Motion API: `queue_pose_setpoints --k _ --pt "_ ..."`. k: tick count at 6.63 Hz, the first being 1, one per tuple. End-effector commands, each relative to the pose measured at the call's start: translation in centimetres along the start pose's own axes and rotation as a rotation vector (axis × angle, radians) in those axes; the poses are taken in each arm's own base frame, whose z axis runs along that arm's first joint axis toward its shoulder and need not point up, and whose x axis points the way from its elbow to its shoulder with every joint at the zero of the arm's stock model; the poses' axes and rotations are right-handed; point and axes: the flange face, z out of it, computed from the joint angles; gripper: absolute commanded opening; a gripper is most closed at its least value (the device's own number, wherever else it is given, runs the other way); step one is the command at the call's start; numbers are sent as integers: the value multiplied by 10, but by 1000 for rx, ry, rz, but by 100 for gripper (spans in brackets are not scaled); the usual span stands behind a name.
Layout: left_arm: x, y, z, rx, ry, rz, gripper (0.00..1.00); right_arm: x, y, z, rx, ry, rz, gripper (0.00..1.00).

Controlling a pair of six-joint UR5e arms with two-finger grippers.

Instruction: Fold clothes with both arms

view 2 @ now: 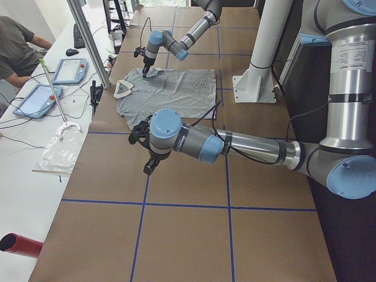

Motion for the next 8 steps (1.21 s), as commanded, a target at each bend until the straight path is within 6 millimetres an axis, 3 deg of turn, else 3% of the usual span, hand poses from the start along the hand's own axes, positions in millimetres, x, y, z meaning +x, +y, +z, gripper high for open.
queue_pose_setpoints --k 1,2,3,4,5,6,7,8 --pt "0 0 0 0 1 0 100 -9 -3 0 22 13 -1 9" --pt "-3 2 4 5 8 7 100 -10 -1 1 20 12 -1 79" --pt "-5 0 27 20 83 43 100 -12 -3 -2 23 7 -1 100" --pt "3 -23 35 49 121 -20 100 -18 -4 -10 31 -11 -3 100" --pt "36 -49 60 41 162 -37 100 -24 -8 -26 44 -41 0 100" --pt "44 -84 86 10 182 -119 100 -32 -8 -51 59 -91 27 100" --pt "65 -125 123 -36 190 -174 100 -5 4 -77 60 -106 63 100" --pt "115 -174 185 -117 202 -265 94 19 18 -107 62 -164 56 100"
